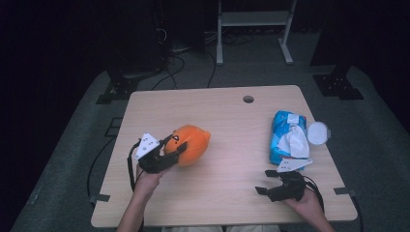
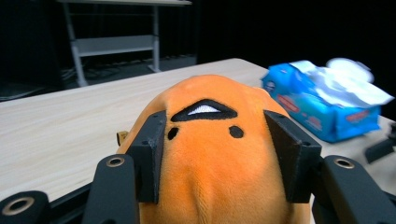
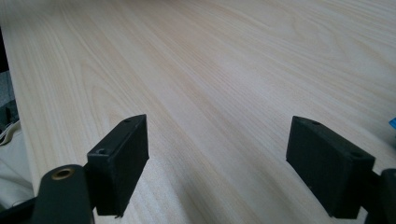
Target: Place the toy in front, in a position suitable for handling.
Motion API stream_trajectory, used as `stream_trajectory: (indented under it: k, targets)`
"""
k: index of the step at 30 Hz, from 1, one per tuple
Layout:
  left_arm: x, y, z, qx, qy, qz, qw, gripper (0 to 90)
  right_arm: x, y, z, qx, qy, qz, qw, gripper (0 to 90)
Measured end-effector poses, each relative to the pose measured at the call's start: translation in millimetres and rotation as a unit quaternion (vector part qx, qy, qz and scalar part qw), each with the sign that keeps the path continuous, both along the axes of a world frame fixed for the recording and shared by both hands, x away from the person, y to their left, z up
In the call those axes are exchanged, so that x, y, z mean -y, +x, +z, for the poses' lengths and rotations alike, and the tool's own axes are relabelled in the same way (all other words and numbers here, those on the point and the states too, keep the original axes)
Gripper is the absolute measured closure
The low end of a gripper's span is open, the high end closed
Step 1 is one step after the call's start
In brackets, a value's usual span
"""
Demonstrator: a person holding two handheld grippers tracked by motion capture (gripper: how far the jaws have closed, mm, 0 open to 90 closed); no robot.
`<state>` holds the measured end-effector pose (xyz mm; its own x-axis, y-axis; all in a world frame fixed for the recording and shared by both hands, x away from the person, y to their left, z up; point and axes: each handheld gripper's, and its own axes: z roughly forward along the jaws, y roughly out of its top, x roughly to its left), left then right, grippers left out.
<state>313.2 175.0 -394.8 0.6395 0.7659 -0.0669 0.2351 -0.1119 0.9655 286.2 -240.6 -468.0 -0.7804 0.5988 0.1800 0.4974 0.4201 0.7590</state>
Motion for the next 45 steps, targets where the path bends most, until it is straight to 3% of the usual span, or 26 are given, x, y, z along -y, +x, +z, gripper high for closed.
stream_trajectory:
  k: [7, 19, 45]
  targets:
    - [28.7, -7.3, -2.0, 0.000, 0.012, -0.042, 0.9991, 44.2, 2.4, 0.6, 0.5, 0.001, -0.001, -0.004, 1.0000, 19.9]
    - [55.7, -16.3, -5.6, -0.005, 0.017, -0.082, 0.9965, 44.2, 4.9, 0.6, 2.1, 0.003, 0.000, -0.008, 1.0000, 20.0]
    - [85.6, -20.0, -25.1, -0.028, 0.035, -0.130, 0.9905, 43.5, 18.3, 3.6, 7.7, 0.011, 0.011, -0.029, 0.9994, 19.9]
